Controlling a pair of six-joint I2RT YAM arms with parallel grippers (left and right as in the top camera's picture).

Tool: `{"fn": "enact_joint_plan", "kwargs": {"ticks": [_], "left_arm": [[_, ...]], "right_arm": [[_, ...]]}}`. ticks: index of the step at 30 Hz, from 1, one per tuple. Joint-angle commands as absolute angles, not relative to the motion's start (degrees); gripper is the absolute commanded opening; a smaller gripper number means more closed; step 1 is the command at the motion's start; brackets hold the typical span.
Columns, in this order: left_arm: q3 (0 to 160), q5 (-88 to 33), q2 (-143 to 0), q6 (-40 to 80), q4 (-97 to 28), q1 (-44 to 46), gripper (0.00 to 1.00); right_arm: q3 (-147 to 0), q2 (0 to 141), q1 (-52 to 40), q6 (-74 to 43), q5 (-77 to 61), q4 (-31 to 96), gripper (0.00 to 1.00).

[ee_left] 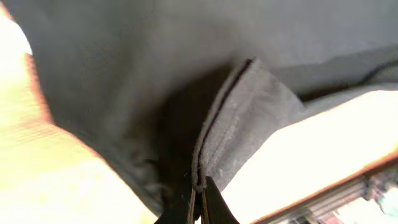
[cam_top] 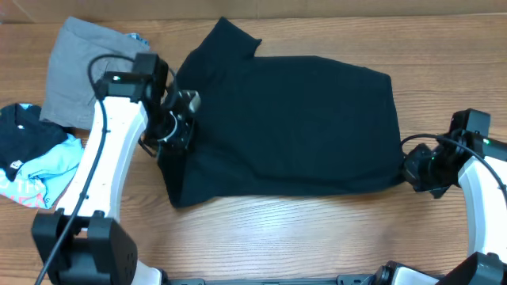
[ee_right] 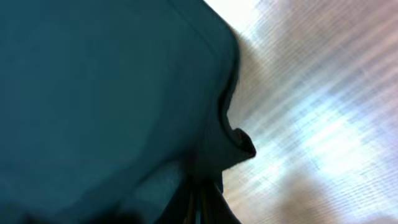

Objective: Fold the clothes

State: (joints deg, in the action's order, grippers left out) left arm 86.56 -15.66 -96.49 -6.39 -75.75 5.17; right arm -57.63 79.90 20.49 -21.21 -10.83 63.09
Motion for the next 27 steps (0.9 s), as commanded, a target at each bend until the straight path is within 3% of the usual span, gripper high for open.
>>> {"fn": "enact_joint_plan", "kwargs": {"ticks": [1, 24, 25, 27], "left_arm": [[88.2, -10.3, -95.9, -5.5, -73.6, 5.2, 0.04], [86.6, -5.6, -99.1, -5.6, -59.0, 5.3, 0.05], [86.6, -5.6, -99.6, -5.6, -58.4, 5.3, 0.08], [86.6, -5.6, -100.2, -5.6, -57.3, 5.3, 0.29]], "right_arm": [[-57.4, 80.2, 20.3, -24.1, -13.2, 61.1, 0.04], [-57.3, 90.7, 19.8, -30.3, -19.0, 42.9, 0.04], [-57.3, 90.9, 19.7, -30.2, -19.2, 42.1, 0.04], [-57.3, 91.0, 19.4, -28.4, -19.2, 40.0, 0.15]]}}
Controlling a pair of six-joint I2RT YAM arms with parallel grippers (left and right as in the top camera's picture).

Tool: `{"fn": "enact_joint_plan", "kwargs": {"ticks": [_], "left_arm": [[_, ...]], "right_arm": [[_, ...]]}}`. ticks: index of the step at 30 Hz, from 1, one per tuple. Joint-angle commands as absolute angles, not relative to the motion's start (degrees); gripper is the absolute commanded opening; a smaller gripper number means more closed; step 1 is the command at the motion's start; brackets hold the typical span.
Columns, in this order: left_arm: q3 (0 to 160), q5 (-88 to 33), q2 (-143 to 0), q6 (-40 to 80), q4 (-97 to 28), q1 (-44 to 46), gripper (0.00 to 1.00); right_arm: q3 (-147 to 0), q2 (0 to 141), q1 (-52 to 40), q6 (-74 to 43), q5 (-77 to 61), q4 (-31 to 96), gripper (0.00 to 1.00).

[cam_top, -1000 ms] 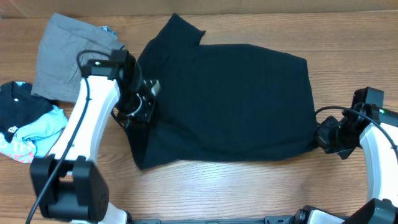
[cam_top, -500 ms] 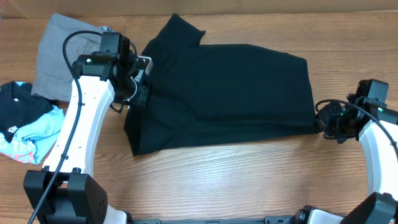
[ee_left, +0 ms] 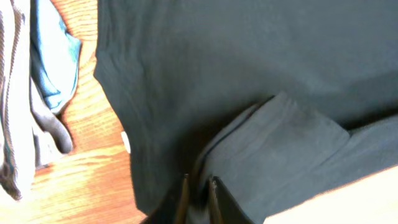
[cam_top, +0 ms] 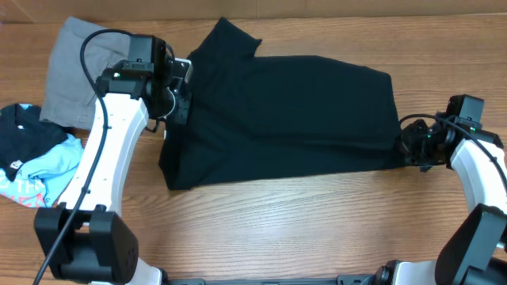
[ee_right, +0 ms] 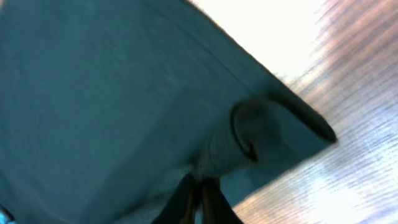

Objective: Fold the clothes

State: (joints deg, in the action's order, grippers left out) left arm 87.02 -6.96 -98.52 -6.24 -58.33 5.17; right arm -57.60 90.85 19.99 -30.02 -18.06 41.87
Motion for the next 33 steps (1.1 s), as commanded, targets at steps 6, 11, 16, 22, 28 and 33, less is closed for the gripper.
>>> {"fn": "enact_joint_plan", "kwargs": {"ticks": [6, 11, 16, 22, 28, 33], "left_arm": [[86.7, -5.3, -100.8, -5.6, -57.7, 5.0, 0.53], [86.6, -6.6, -100.8, -5.5, -64.9, 4.5, 0.55], [84.5, -6.9, -101.0, -5.6, -71.4, 4.5, 0.53], [74.5, -6.9, -101.1, -4.7, -64.5, 4.5, 0.58], [70.5, -9.8, -101.1, -4.3, -59.7, 4.5, 0.47], [70.5, -9.7, -101.1, -4.8, -56.8, 4.5, 0.37]], "right_arm": [[-57.4, 90.9, 19.6, -23.6, -19.2, 38.1, 0.41], [-57.4, 90.9, 19.6, -23.6, -17.6, 44.6, 0.5], [-57.2, 90.9, 19.6, -24.0, -11.9, 52.3, 0.56], [-53.6, 91.0, 19.6, -24.0, -11.4, 50.5, 0.57], [-48.8, 91.0, 19.6, -26.8, -11.6, 42.0, 0.53], [-45.4, 91.0, 19.6, -28.8, -11.6, 33.1, 0.45]]}}
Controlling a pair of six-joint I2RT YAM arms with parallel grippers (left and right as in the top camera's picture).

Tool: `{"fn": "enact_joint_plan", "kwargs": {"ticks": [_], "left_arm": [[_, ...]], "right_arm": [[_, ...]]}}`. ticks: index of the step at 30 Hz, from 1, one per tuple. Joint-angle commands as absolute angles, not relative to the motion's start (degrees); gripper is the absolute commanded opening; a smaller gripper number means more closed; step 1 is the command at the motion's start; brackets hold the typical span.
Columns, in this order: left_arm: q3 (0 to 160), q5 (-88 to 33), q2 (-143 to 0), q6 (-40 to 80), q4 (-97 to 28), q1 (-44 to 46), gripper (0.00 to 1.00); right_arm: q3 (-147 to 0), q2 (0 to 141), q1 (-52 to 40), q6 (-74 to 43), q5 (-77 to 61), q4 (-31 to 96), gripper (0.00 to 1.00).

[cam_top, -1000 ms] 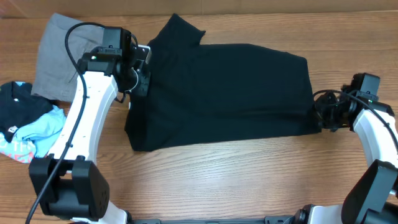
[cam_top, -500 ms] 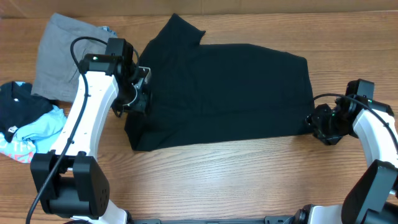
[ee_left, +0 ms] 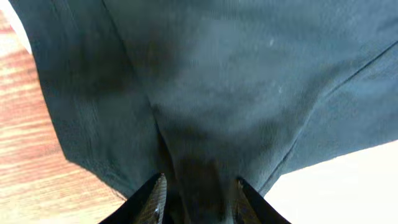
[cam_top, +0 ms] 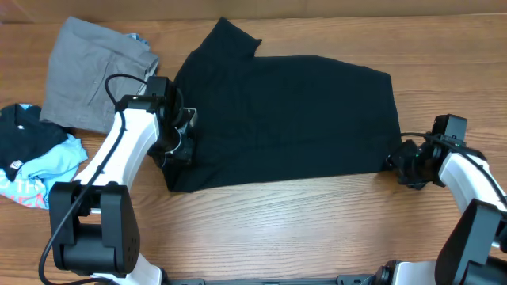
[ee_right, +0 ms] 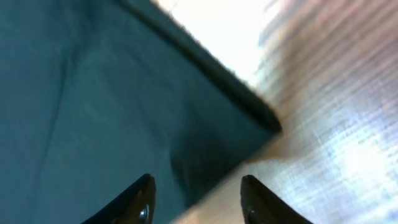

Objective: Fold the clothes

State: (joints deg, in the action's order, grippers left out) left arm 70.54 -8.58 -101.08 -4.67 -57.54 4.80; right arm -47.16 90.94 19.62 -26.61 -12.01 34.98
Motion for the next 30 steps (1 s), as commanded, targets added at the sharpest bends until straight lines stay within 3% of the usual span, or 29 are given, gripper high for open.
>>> {"fn": "enact_joint_plan", "kwargs": {"ticks": [1, 3, 6, 8, 10, 13, 18, 20, 25, 26, 27, 29, 30], "left_arm": [[70.5, -9.7, -101.1, -4.8, -56.5, 4.5, 0.41], [70.4, -9.7, -101.2, -5.2, -56.6, 4.5, 0.5], [70.1, -9.6, -101.2, -5.2, -57.2, 4.5, 0.53], [69.7, -9.5, -101.2, -5.2, -57.1, 4.5, 0.53], [69.5, -9.5, -101.3, -5.2, -57.2, 4.5, 0.52], [69.5, -9.7, -101.3, -5.7, -57.1, 4.5, 0.45], [69.5, -9.9, -101.3, -8.1, -55.5, 4.5, 0.12], [69.5, -9.9, -101.3, -8.9, -54.0, 4.2, 0.04], [69.5, -8.4, -101.3, -9.0, -50.5, 3.2, 0.04], [69.5, -8.6, -101.3, -8.9, -50.8, 2.9, 0.05], [69.5, -8.6, -101.3, -8.7, -51.9, 2.7, 0.15], [69.5, -8.5, -101.3, -8.6, -54.8, 2.5, 0.45], [69.5, -7.7, -101.3, -8.6, -56.1, 2.5, 0.51]], "right_arm": [[-44.8, 91.0, 19.6, -29.5, -11.6, 32.0, 0.45], [-43.0, 91.1, 19.6, -30.9, -11.6, 29.4, 0.41], [-40.1, 91.5, 19.6, -31.6, -11.6, 24.8, 0.34], [-39.0, 91.5, 19.6, -31.6, -11.5, 23.3, 0.16], [-39.1, 91.5, 19.7, -31.6, -11.2, 23.7, 0.05], [-40.1, 91.2, 19.7, -31.6, -11.2, 26.9, 0.04], [-41.7, 91.0, 19.7, -31.6, -10.0, 33.8, 0.04], [-41.7, 91.0, 19.7, -31.6, -9.6, 35.5, 0.04], [-41.7, 91.0, 19.7, -31.6, -7.0, 38.8, 0.04], [-41.7, 91.0, 19.7, -31.6, -6.9, 39.0, 0.04], [-41.7, 91.0, 19.7, -31.6, -6.9, 39.2, 0.04], [-41.7, 91.0, 19.7, -31.5, -6.9, 39.4, 0.04], [-41.7, 91.0, 19.7, -31.6, -6.9, 39.4, 0.04]]}}
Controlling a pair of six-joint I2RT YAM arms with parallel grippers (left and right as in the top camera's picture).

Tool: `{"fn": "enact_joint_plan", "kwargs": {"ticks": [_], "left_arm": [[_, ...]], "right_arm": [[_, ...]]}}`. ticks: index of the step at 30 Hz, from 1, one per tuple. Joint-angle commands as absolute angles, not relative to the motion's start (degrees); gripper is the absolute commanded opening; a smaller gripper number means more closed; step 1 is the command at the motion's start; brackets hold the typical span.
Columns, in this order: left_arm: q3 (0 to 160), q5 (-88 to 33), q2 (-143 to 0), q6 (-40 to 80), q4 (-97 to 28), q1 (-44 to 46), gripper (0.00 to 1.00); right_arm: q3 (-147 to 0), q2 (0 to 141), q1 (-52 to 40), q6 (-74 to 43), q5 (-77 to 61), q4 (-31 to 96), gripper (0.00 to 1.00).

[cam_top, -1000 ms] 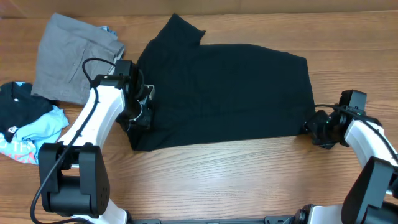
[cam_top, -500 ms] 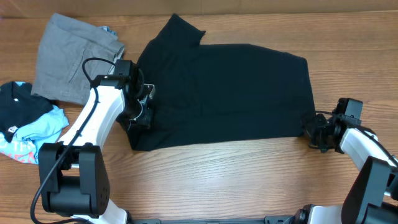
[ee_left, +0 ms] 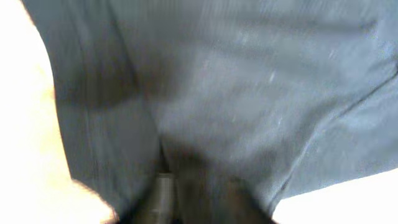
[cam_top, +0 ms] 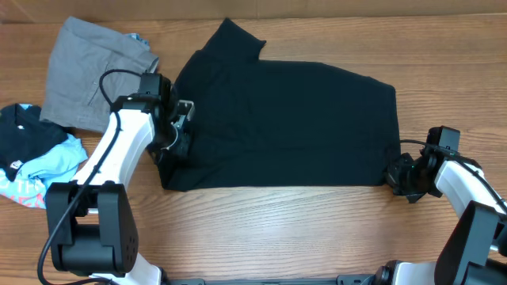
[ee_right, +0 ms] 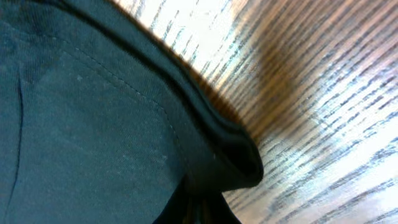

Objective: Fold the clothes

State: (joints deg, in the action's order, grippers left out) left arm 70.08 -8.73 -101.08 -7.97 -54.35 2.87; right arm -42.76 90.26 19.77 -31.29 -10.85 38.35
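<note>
A black shirt (cam_top: 285,119) lies spread flat across the wooden table, collar end toward the upper left. My left gripper (cam_top: 176,134) sits at the shirt's left edge. The left wrist view is blurred, but its fingers (ee_left: 165,193) stand apart, open, with dark cloth (ee_left: 249,93) between and beneath them. My right gripper (cam_top: 396,174) is at the lower right corner of the shirt. In its wrist view it (ee_right: 202,214) is shut on the folded hem corner (ee_right: 242,165).
A grey garment (cam_top: 91,71) lies at the back left. A heap of black and light blue clothes (cam_top: 28,162) sits at the left edge. Bare wood of the table (cam_top: 277,233) runs along the front, below the shirt.
My right gripper, open beside the hem then, is now shut on the shirt's lower right corner. The shirt's right side lies lower and flatter. The left gripper sits slightly farther back, still open.
Both grippers were shut on the shirt's left and right edges, holding up folds of cloth. Then they held those edges farther back on the table. A second ago both stood open over the flat shirt. Now the right one grips the corner again.
</note>
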Motion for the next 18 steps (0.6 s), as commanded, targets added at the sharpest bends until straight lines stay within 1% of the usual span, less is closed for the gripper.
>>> {"fn": "enact_joint_plan", "kwargs": {"ticks": [1, 4, 8, 10, 12, 13, 14, 18], "left_arm": [[69.5, -6.7, -101.3, -8.6, -57.1, 2.4, 0.55], [69.5, -7.9, -101.3, -7.1, -58.6, 2.4, 0.58], [69.2, -11.4, -102.4, -5.1, -59.5, 2.4, 0.53], [69.1, -13.3, -103.6, -5.2, -59.4, 2.4, 0.41], [69.1, -13.8, -105.2, -5.2, -59.4, 2.5, 0.22], [69.1, -13.7, -106.1, -5.2, -59.4, 2.5, 0.09], [69.1, -13.5, -106.7, -5.2, -59.3, 2.5, 0.04], [69.3, -8.8, -107.3, -4.5, -56.7, 1.2, 0.04]], "right_arm": [[-41.7, 91.0, 19.7, -31.6, -6.9, 39.4, 0.04], [-41.7, 91.0, 19.7, -31.5, -6.9, 39.2, 0.04], [-41.7, 91.0, 19.7, -31.6, -6.9, 39.2, 0.04], [-41.7, 91.0, 19.7, -31.6, -6.9, 39.1, 0.04], [-41.7, 91.0, 19.7, -31.6, -6.9, 39.1, 0.04], [-41.7, 91.0, 19.7, -31.6, -6.9, 39.1, 0.04], [-41.7, 91.0, 19.7, -31.6, -6.9, 39.2, 0.04], [-41.7, 91.0, 19.7, -31.6, -6.3, 39.6, 0.04]]}}
